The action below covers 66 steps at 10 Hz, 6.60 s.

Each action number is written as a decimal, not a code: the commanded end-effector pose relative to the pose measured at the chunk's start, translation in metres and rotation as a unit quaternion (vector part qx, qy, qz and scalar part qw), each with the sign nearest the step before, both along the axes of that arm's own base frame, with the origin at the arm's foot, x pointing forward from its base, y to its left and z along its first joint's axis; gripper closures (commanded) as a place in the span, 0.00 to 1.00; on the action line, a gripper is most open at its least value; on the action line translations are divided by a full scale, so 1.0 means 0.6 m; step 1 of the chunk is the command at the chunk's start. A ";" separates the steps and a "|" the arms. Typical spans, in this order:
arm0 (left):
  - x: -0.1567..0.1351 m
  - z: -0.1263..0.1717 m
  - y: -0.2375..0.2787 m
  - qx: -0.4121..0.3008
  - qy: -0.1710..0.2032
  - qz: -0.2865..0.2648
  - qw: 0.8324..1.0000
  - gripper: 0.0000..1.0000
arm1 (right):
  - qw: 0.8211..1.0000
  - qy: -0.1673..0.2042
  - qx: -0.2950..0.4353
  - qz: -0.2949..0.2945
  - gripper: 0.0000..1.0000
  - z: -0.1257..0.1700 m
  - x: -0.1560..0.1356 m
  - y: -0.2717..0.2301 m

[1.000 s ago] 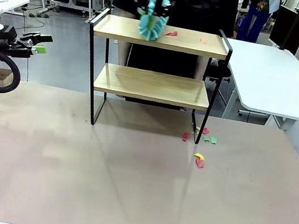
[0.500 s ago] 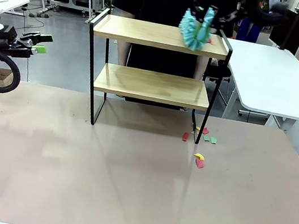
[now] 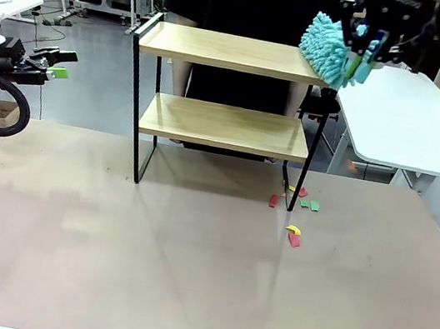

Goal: Clean the shelf.
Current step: Clean the specific section of the Shelf indicated by the human with the Duster, then hand the Duster back to the human.

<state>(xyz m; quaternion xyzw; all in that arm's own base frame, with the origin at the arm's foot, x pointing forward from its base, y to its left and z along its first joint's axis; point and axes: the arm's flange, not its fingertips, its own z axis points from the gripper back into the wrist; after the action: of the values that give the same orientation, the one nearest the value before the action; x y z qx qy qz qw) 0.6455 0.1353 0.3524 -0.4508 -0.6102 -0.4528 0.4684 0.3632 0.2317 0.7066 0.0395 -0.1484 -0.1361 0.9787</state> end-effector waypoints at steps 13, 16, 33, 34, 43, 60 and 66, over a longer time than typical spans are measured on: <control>-0.004 0.004 0.000 -0.001 -0.004 0.002 1.000 0.00 | 0.864 -0.026 0.170 0.474 0.87 0.081 -0.107 -0.031; -0.004 0.004 0.000 -0.001 -0.004 0.002 1.000 0.00 | 0.823 0.107 0.119 0.545 0.87 0.031 -0.119 -0.035; -0.004 0.004 0.000 -0.001 -0.004 0.002 1.000 0.00 | 0.799 0.273 0.126 0.521 0.87 -0.205 -0.186 -0.223; -0.004 0.004 0.000 -0.001 -0.004 0.002 1.000 0.00 | 0.799 0.273 0.126 0.521 0.87 -0.205 -0.186 -0.223; -0.009 0.016 -0.002 -0.005 0.018 -0.036 0.999 0.00 | 0.801 0.252 0.126 0.528 0.87 -0.199 -0.156 -0.256; -0.338 -0.004 -0.255 0.053 0.148 -0.060 0.986 0.00 | 0.644 -0.034 0.075 0.761 0.87 -0.213 0.068 -0.413; -0.332 -0.012 -0.250 0.063 0.156 -0.073 0.983 0.00 | 0.661 -0.020 0.062 0.748 0.87 -0.220 0.060 -0.407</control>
<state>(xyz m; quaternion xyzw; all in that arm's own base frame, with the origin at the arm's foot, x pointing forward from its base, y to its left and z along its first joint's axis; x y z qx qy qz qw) 0.4462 -0.0146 0.3452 -0.5290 -0.4649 -0.4471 0.5514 0.4021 -0.0121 0.5743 0.2012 -0.0758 0.6319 0.7446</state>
